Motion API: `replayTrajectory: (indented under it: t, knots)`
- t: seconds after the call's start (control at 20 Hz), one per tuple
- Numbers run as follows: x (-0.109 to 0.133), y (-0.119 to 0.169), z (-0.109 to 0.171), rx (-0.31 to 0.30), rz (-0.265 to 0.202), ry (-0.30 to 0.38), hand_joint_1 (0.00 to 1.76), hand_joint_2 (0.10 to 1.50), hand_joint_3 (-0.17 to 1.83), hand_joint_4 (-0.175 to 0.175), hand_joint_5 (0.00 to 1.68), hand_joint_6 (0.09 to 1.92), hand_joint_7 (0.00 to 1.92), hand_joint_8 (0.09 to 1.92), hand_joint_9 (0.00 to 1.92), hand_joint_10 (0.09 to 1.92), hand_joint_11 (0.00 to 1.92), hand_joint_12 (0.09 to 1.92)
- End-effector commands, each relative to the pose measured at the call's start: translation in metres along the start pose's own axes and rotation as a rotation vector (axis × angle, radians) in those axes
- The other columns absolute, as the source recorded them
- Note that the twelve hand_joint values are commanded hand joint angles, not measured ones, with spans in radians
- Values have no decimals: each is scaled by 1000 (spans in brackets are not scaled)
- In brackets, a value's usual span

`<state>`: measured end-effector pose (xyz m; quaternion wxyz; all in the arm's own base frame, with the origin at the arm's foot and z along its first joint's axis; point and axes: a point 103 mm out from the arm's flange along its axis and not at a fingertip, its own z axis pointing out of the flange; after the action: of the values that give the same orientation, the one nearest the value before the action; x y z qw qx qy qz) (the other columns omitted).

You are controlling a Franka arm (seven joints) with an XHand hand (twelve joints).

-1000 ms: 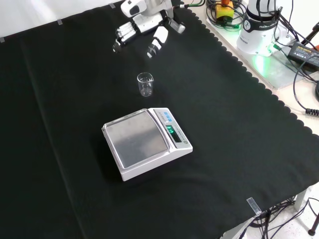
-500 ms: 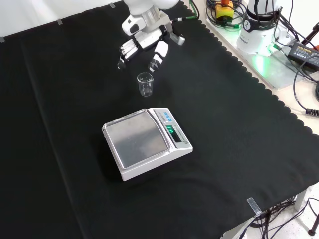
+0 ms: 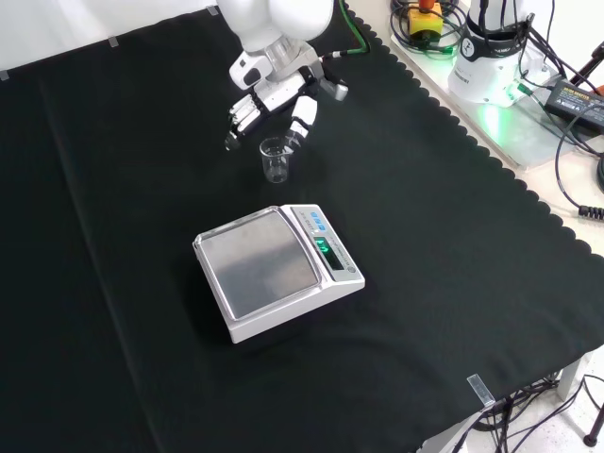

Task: Pick up the beaker.

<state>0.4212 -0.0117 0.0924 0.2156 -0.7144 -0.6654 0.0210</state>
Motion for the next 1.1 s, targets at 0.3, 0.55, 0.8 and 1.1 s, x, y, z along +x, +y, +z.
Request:
replayTrajectory:
  t: [0.3,0.55,0.8,1.1]
  knots:
    - [-14,0,16,61,13,5,166,912,191,-41,189,87,48,807,234,879,119,1535]
    - [-16,1,20,87,11,-8,209,893,181,-43,188,87,86,823,349,857,244,1495]
    - [-13,6,26,92,3,-27,274,867,168,-46,191,87,139,840,470,832,351,1454]
    - [-9,8,23,10,-16,-86,422,845,163,-77,418,87,464,862,821,735,563,1351]
